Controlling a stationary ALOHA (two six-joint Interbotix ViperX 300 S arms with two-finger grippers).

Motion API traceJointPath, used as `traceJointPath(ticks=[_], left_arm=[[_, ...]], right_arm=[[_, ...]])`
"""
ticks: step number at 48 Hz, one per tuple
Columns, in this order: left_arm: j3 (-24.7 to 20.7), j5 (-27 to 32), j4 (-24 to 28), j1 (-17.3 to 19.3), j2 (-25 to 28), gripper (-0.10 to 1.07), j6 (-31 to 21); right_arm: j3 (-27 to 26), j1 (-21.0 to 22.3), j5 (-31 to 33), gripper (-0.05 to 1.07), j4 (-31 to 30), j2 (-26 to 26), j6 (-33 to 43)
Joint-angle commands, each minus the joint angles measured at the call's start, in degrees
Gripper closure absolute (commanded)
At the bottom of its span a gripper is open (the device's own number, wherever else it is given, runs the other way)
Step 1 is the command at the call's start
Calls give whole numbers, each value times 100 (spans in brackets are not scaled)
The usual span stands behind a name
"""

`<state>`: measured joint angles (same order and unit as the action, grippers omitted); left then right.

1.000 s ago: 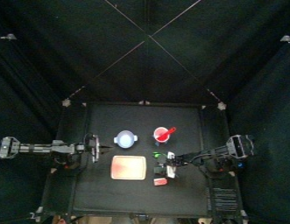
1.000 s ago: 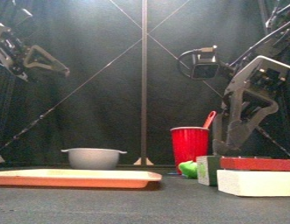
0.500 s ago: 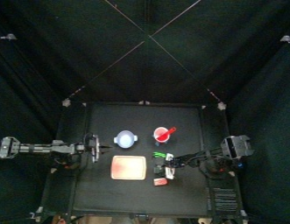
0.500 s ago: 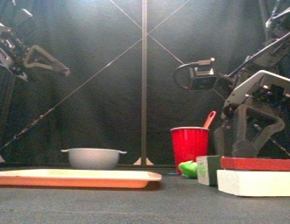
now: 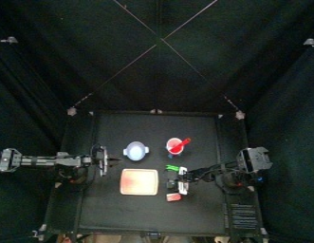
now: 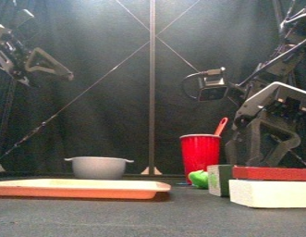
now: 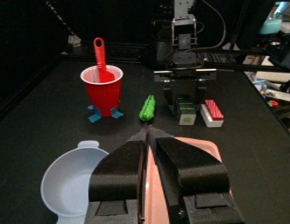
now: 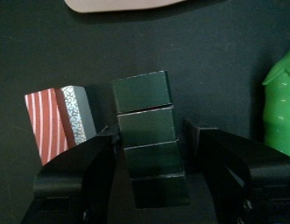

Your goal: Grab green sushi roll

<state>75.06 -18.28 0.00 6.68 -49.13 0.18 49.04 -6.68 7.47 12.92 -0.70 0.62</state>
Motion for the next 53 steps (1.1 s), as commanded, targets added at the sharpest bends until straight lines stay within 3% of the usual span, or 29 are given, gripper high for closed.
traceJointPath(ticks=[1, 8, 19, 24, 32, 53], left_arm=[[-70, -26, 9, 18, 9, 43, 9], [-70, -26, 0, 18, 9, 43, 9], [-70, -26, 9, 18, 9, 43, 9], [-70, -26, 0, 18, 9, 43, 18], [-70, -26, 0, 18, 9, 43, 9], [-79, -26, 0, 18, 9, 43, 9]], right_arm=[[-88, 0, -18, 11, -18, 88, -9], [-88, 0, -18, 17, -18, 88, -9], [-97, 0, 44, 41, -44, 97, -9], [-149, 0, 211, 46, -44, 176, -9], [-299, 0, 483, 46, -88, 360, -9], [-299, 0, 483, 47, -158, 422, -9]])
